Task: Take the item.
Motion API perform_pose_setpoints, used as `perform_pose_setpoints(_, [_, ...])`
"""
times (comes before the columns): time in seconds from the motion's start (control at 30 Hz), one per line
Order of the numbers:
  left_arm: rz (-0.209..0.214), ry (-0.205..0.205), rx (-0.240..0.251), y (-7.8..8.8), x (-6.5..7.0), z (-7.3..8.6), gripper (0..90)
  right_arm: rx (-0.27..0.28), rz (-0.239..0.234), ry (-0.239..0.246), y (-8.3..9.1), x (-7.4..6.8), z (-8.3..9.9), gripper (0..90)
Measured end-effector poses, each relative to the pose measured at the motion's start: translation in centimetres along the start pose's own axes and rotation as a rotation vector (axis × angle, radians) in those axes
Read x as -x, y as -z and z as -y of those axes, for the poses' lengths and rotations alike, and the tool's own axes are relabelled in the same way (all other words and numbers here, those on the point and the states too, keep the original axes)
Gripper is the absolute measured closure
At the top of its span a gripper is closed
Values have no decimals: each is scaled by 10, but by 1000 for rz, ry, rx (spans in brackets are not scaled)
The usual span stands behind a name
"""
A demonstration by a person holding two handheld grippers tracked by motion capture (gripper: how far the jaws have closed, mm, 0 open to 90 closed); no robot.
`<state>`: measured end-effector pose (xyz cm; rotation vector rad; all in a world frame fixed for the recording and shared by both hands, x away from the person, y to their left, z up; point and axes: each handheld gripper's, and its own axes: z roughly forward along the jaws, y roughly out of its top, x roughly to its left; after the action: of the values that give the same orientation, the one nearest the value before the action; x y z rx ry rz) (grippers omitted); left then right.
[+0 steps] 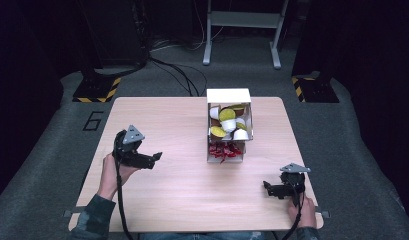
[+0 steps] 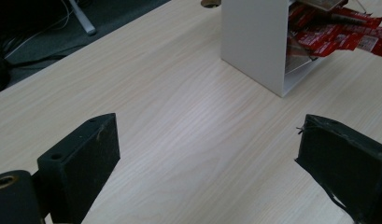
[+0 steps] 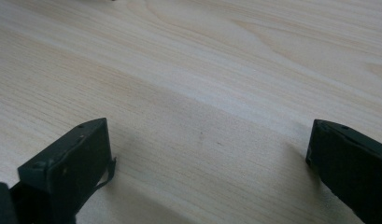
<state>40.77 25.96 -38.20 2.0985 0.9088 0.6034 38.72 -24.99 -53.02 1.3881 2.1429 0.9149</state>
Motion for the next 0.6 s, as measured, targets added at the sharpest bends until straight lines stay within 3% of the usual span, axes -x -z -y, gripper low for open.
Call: perform_pose_setpoints(0.6, [61, -42, 37, -10, 19, -46, 58, 0, 0, 1, 0, 0, 0, 0])
